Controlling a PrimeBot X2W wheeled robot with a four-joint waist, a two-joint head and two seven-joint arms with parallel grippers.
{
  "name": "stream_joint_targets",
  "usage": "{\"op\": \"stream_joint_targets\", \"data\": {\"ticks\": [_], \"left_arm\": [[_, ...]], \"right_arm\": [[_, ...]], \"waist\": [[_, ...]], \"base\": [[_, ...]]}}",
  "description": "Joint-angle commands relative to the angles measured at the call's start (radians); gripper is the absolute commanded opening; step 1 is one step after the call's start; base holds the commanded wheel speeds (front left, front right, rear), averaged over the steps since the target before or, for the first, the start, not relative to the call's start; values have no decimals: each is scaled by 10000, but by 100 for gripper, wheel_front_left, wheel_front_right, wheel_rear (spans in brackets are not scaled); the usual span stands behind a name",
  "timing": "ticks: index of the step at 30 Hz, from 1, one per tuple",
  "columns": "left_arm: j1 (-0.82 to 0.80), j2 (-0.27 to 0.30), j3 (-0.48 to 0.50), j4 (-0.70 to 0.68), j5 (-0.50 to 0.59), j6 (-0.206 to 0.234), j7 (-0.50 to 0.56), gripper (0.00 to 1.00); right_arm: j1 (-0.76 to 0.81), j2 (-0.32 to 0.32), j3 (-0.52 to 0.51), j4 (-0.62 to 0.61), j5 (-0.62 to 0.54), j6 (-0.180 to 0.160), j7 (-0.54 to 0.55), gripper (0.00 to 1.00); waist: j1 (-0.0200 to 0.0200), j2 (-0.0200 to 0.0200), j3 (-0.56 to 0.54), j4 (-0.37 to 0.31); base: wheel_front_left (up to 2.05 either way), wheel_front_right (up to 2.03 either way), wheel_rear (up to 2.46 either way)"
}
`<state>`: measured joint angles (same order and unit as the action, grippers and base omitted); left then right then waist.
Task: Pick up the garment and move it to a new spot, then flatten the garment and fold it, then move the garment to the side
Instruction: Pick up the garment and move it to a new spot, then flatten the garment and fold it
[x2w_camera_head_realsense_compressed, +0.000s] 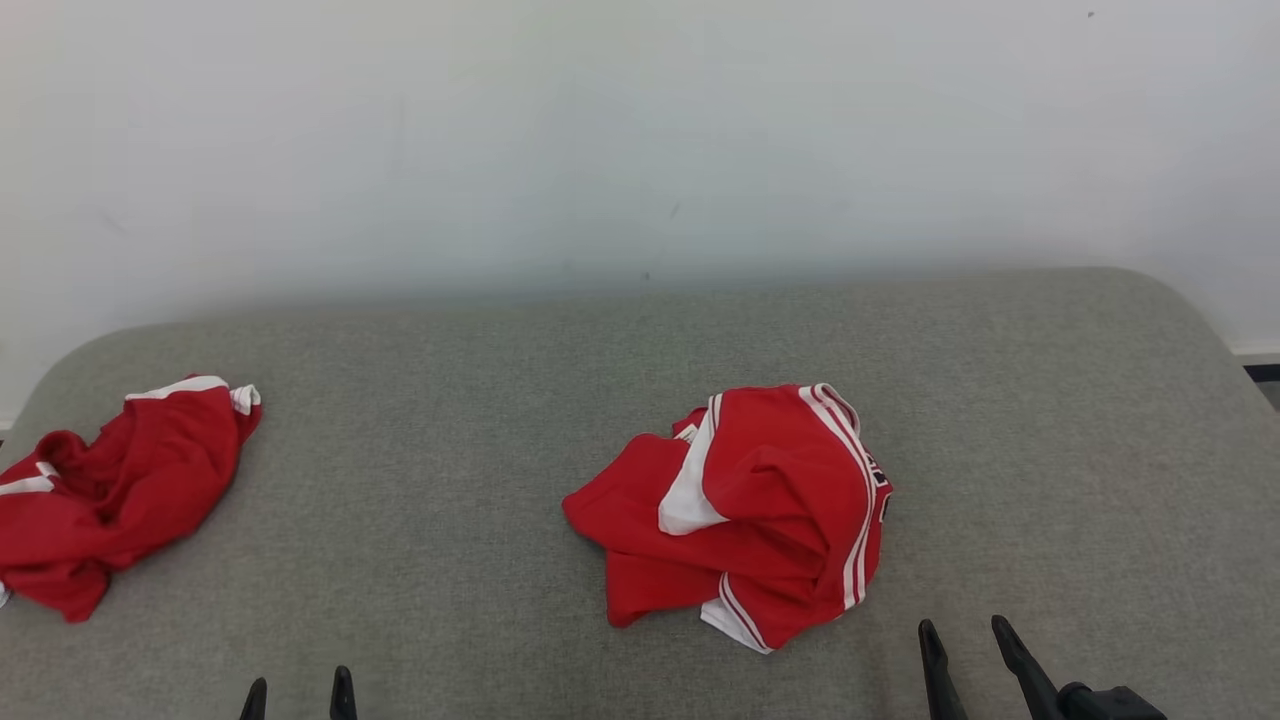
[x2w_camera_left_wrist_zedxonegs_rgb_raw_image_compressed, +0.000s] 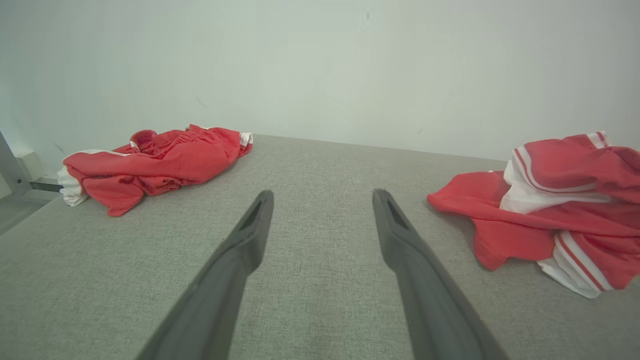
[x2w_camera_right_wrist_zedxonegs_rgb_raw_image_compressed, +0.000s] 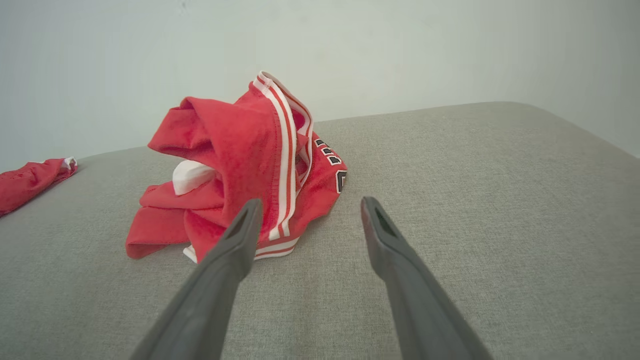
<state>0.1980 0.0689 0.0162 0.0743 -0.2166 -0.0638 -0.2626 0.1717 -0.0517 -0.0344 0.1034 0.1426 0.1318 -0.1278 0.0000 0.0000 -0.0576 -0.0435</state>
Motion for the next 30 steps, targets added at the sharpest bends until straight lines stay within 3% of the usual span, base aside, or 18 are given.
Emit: {"op": "stream_joint_targets", "data": {"ticks": [1,30], "left_arm": [[41,-70,69,55,74,-99,-33,100],[-148,-191,56,864,78,-245,-33,100]], "right_arm": [[49,27,17,0,-17,-21,-22,100],[-331,27,302,137,289,-22,106,100]], "waist": [[0,0,-7,-121],[0,0,109,-530]], "base": [[0,0,0],[0,0,0]]}}
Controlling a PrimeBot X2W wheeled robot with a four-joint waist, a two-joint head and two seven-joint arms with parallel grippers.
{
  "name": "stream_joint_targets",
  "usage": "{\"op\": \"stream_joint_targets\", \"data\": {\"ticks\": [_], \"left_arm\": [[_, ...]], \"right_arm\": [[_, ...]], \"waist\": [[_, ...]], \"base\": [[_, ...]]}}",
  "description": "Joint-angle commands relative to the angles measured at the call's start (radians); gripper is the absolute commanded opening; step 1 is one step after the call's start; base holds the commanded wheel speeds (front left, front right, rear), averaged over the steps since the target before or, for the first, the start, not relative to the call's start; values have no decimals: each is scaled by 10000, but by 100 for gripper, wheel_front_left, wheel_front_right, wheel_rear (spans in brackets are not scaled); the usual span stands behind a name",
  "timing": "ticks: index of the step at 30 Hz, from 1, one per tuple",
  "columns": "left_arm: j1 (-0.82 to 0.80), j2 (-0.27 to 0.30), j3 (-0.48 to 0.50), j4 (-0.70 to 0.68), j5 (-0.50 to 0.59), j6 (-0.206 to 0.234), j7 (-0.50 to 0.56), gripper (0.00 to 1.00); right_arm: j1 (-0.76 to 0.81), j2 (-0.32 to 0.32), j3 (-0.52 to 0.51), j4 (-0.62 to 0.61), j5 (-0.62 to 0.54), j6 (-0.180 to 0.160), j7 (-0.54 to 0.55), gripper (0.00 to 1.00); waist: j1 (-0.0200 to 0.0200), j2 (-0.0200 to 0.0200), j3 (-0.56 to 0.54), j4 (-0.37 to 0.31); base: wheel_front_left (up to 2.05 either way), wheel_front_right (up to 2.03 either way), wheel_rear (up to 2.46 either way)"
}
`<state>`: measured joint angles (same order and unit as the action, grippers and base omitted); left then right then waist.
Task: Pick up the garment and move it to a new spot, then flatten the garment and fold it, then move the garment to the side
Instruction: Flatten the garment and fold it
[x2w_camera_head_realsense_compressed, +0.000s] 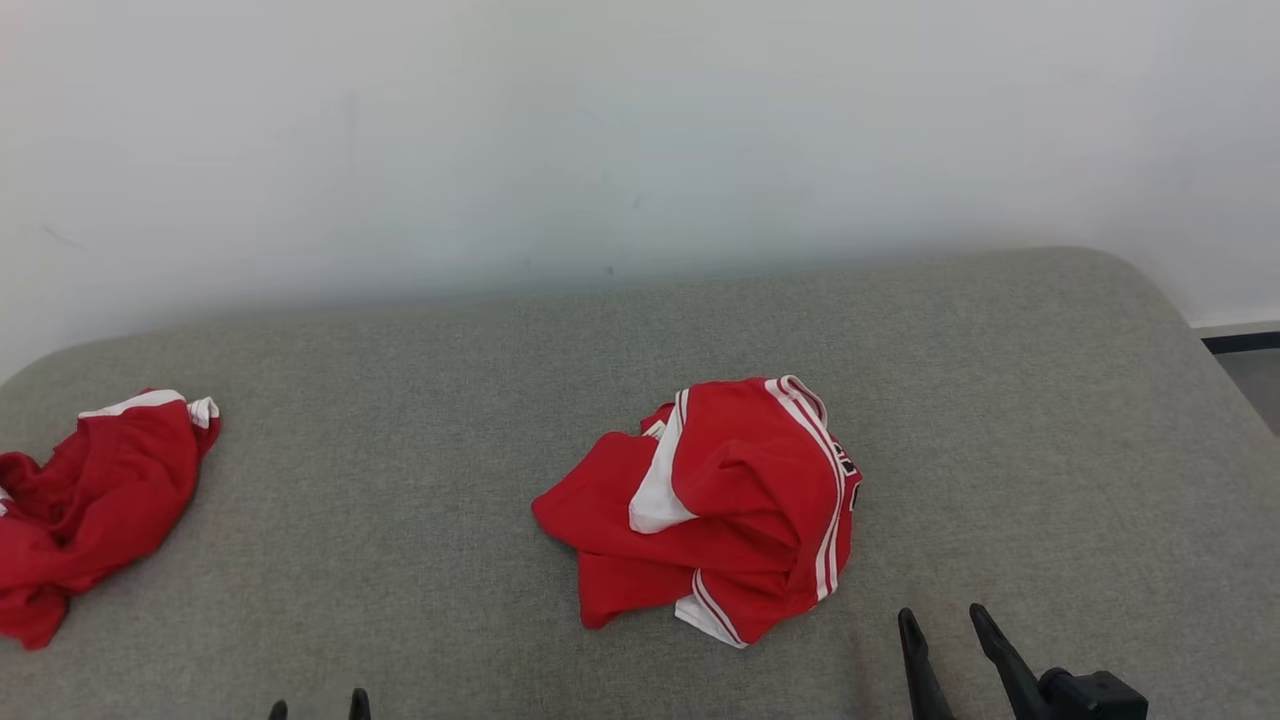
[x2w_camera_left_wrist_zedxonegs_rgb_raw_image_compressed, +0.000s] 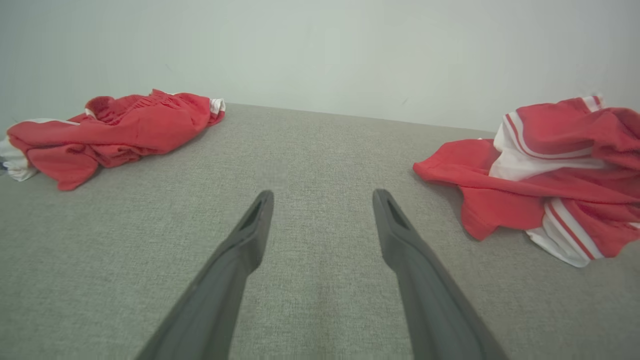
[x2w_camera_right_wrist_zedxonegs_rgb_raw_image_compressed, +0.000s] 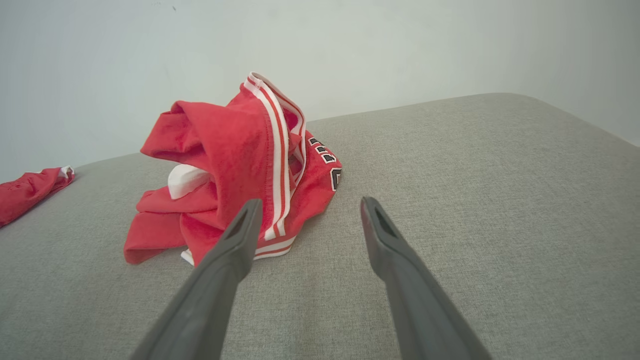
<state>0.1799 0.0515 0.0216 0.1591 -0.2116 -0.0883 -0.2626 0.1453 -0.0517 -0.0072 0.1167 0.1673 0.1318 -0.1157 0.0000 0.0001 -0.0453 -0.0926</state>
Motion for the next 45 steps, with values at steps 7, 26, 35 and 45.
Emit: {"op": "stream_joint_targets", "data": {"ticks": [7,26,35,45], "left_arm": [[-744,29,-96,699,-468,-46,545,100],[-5690,-9,-2249,1093,-2557,885,7759,100],[-6790,119,-3160,2237,-2454,1367,9230,100],[-7833,28,-3312,2536,-2727,922,7614,0]], "right_arm": [[-135,26,276,-35,116,-22,67,100],[-388,27,517,-60,351,-22,75,100],[-620,29,658,308,646,-22,-294,100],[-821,29,793,660,828,-22,-519,100]], "waist": [[0,-1,-19,-506],[0,-1,748,-2898],[0,-1,1194,-3768],[0,-1,1265,-3615]], "base": [[0,0,0],[0,0,0],[0,0,0],[0,0,0]]}}
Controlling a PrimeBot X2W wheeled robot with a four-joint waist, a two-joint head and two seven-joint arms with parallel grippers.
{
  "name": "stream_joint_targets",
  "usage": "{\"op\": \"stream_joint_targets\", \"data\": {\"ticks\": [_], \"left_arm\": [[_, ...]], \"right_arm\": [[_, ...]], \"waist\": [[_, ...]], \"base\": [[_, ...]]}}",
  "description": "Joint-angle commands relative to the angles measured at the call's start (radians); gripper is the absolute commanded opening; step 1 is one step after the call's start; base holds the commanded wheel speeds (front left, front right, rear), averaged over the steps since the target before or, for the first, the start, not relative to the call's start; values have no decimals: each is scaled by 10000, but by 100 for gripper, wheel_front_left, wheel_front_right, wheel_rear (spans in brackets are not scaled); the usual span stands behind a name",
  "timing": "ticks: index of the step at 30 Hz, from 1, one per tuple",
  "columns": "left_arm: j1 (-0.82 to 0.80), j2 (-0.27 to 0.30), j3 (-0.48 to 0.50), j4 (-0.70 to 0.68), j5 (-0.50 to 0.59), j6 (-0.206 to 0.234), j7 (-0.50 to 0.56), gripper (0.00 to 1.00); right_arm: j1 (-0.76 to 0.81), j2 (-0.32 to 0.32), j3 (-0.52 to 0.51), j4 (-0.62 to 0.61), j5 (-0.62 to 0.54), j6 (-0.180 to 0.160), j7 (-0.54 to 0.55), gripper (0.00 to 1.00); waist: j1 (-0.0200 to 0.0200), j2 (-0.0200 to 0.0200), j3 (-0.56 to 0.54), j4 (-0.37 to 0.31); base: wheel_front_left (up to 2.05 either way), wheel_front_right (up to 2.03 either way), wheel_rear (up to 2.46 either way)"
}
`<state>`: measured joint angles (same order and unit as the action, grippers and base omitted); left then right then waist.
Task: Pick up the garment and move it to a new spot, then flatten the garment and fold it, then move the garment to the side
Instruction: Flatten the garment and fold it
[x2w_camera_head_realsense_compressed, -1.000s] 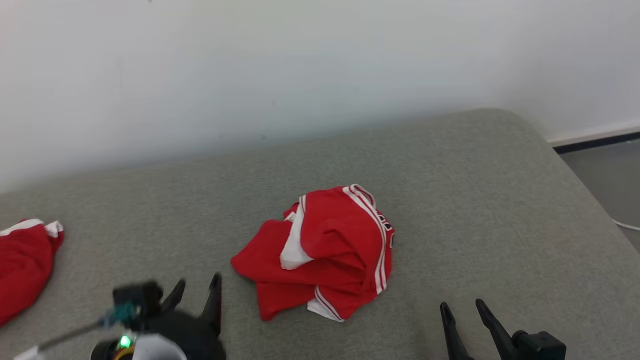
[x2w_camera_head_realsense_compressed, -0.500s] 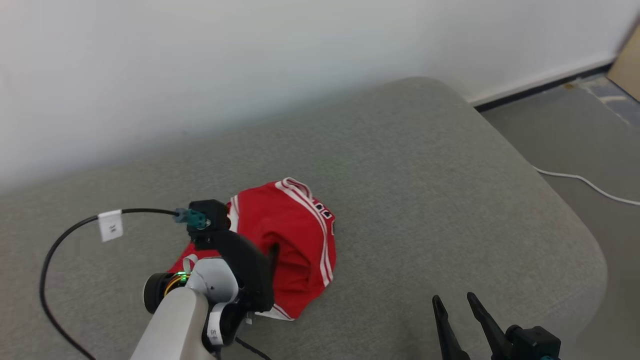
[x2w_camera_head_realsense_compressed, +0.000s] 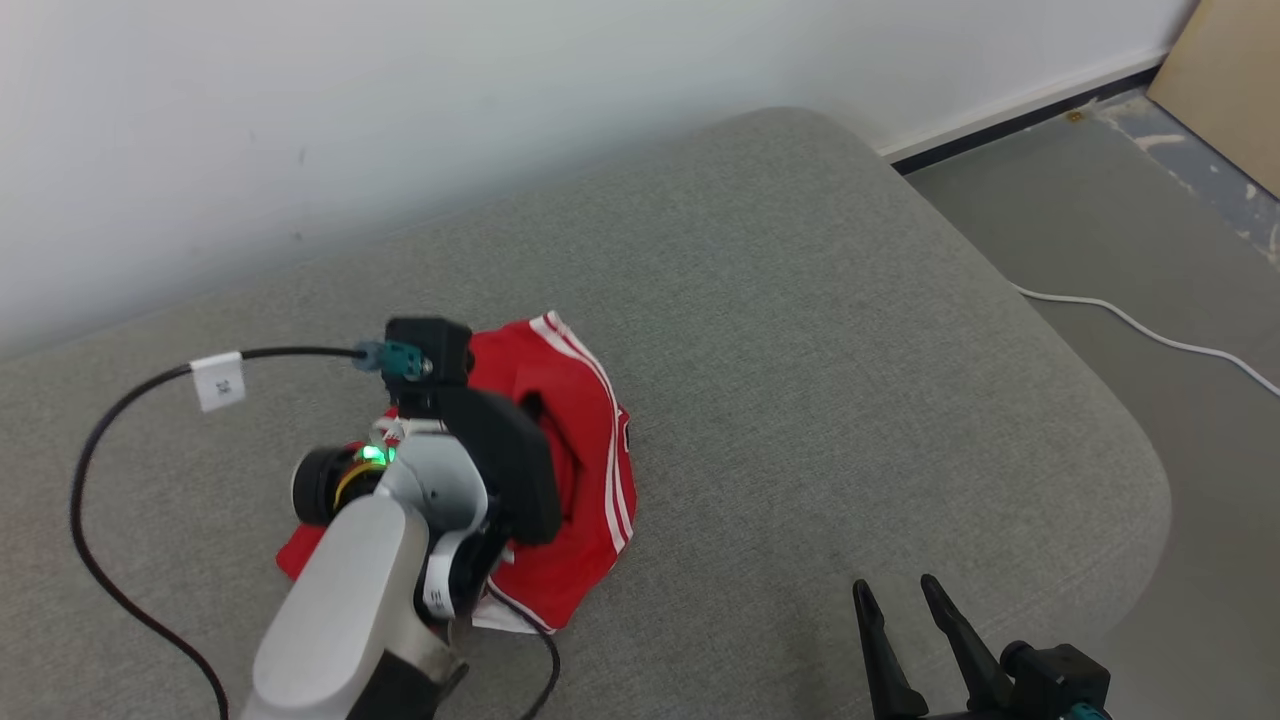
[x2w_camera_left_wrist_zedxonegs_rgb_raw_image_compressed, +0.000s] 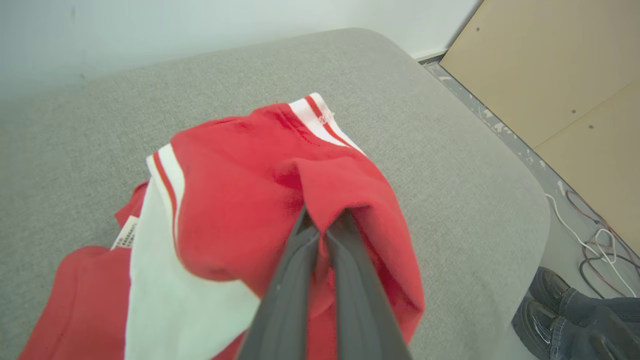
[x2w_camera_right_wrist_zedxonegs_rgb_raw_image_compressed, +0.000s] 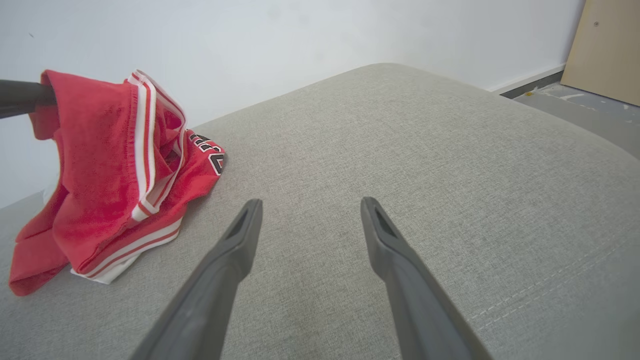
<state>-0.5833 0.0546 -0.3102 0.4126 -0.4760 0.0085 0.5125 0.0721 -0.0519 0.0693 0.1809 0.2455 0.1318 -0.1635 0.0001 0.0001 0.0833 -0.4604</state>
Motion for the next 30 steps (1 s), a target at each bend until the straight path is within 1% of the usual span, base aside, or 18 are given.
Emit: {"op": "stream_joint_targets", "data": {"ticks": [1,3,5,8,12,16,20,26,30], "left_arm": [[-374,-24,-42,47,-196,-94,-391,0],[-802,-46,-180,23,-563,-186,-973,0],[-1313,-56,-516,-133,-1021,-266,-1661,0],[-2131,-46,-1098,-417,-2014,-224,-2682,0],[-3253,-40,-1764,-771,-2864,-77,-3953,0],[-3793,-34,-1998,-874,-3259,203,-5014,0],[-3352,33,-2023,-476,-3336,356,-5186,0],[-1419,542,-1729,844,-3862,617,-5176,0],[-386,803,-1503,1858,-4237,681,-5272,0]], "right_arm": [[-114,31,40,42,44,-22,-42,100],[-155,31,65,75,57,-22,-42,100],[-194,31,116,89,67,-22,-33,100],[-209,29,138,122,83,-22,-38,100],[-204,29,156,169,39,-22,-54,100],[-222,31,162,172,61,-22,-59,100],[-155,28,100,134,76,-22,-57,100],[-99,30,128,70,-34,-22,44,100],[-76,30,189,-36,-99,-22,145,100]], "waist": [[-1,-1,-33,98],[-1,-1,-52,175],[-1,-1,-53,254],[-1,-1,-35,424],[-1,-1,-76,688],[-1,-1,-128,961],[-1,-1,-157,1237],[-1,-1,-251,1682],[-1,-1,-283,1918]], "base": [[0,0,0],[0,0,0],[0,0,0],[0,0,0],[0,0,0],[0,0,0],[0,0,0],[0,0,0],[0,0,0]]}}
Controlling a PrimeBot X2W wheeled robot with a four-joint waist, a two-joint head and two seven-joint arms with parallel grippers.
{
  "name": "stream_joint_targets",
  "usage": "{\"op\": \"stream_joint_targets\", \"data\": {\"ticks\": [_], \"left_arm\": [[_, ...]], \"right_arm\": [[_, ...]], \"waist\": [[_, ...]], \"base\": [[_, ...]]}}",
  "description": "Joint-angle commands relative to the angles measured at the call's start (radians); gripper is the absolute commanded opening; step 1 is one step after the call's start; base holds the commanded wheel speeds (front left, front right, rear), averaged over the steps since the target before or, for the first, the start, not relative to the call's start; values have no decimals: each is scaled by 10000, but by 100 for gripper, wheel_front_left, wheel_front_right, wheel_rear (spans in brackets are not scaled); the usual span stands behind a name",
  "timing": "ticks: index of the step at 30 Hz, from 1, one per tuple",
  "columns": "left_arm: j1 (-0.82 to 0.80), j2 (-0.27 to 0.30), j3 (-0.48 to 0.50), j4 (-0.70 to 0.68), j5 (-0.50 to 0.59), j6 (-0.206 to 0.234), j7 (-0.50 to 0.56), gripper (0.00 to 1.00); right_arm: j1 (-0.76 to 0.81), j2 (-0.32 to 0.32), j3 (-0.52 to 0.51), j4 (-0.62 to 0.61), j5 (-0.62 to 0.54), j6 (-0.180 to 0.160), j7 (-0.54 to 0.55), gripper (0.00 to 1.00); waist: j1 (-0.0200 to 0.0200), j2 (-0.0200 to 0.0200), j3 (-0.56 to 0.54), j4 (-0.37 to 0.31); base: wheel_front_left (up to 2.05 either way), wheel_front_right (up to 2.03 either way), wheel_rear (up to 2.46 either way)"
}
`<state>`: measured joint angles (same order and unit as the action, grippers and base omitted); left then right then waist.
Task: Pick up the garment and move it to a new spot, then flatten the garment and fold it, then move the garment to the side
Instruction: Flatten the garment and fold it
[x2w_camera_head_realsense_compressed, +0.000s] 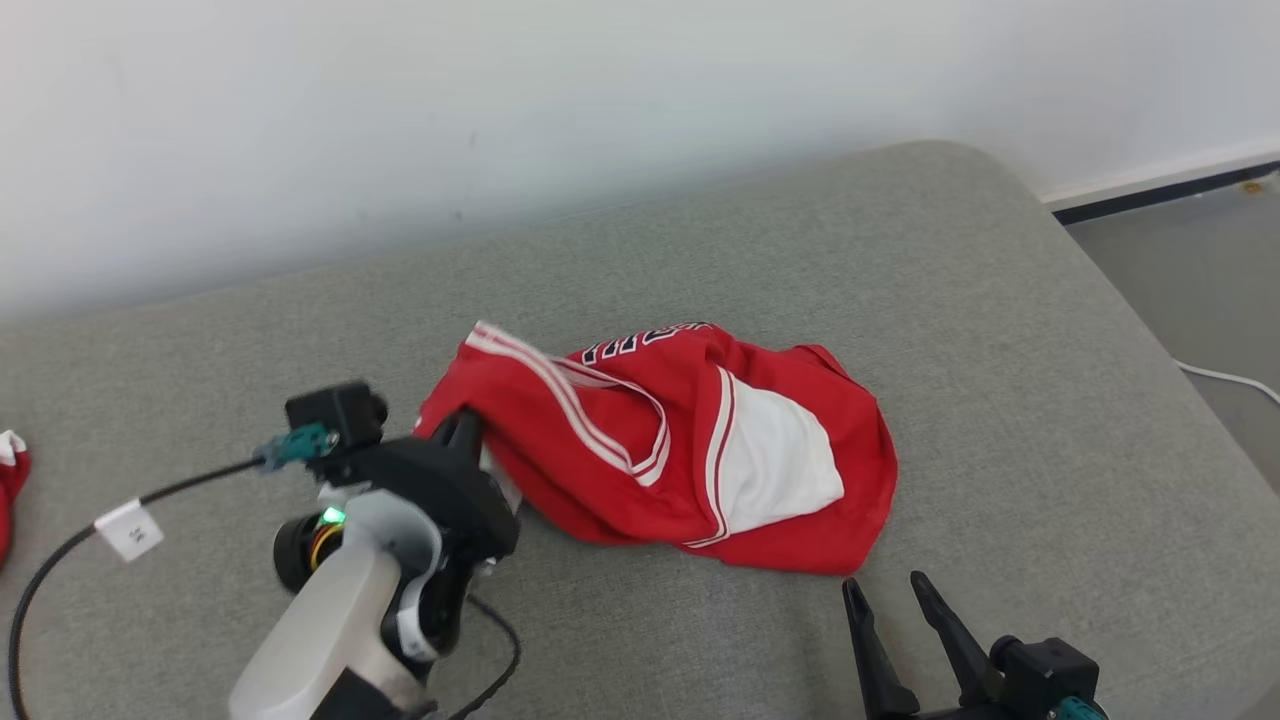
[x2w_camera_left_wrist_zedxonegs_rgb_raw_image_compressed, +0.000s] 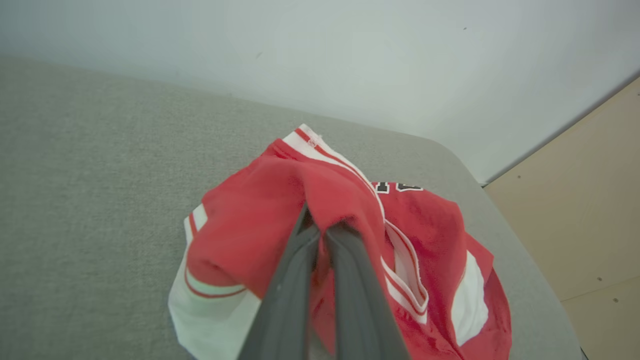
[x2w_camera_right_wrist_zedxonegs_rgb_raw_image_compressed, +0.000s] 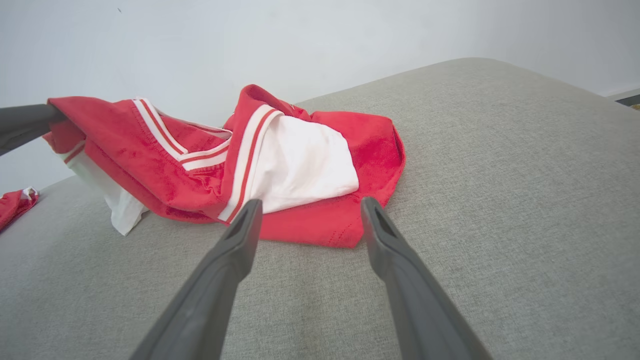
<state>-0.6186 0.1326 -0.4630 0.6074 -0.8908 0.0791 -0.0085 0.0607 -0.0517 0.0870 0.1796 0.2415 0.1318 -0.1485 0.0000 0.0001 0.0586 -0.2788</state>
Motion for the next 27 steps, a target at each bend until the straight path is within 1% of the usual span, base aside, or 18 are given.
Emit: {"op": "stream_joint_targets", "data": {"ticks": [1,2,3,4,7,10,15,19,22,25,27], "left_arm": [[100,95,52,142,-62,-23,-117,0],[208,166,71,393,-20,5,-196,0],[309,196,91,645,-1,31,-274,18],[392,237,92,870,36,47,-370,100],[516,342,181,1453,23,83,-595,100],[531,551,206,1842,112,256,-631,100],[707,917,262,1990,-18,391,-266,100],[865,1315,76,1342,341,690,-187,100],[1089,1415,-237,374,574,812,96,100],[1329,1362,-804,-821,740,792,857,100],[1479,1203,-1271,-1637,741,772,1506,100]], "right_arm": [[27,28,43,-51,-62,-22,35,100],[12,28,46,-69,-54,-22,45,100],[-1,28,57,-82,-59,-22,65,100],[-15,28,59,-92,-56,-22,85,100],[-17,26,69,-126,-66,-22,126,100],[57,28,63,-151,-89,-22,161,100],[272,26,12,-207,-154,-22,226,100],[370,26,-42,-258,-162,-22,288,100],[437,26,-52,-303,-162,-22,300,100],[444,26,-33,-334,-158,-22,320,100],[428,26,9,-350,-144,-22,340,100]], "waist": [[0,-1,-34,136],[0,-1,-38,169],[0,-1,-44,190],[0,-1,-56,203],[0,-1,-104,220],[0,-1,-160,239],[0,-1,-301,266],[0,-1,-400,324],[0,-1,-467,371],[0,-1,-510,395],[0,-1,-501,378]], "base": [[0,0,0],[0,0,0],[0,0,0],[0,0,0],[0,0,0],[0,0,0],[0,0,0],[0,0,0],[0,0,0],[0,0,0],[0,0,0]]}}
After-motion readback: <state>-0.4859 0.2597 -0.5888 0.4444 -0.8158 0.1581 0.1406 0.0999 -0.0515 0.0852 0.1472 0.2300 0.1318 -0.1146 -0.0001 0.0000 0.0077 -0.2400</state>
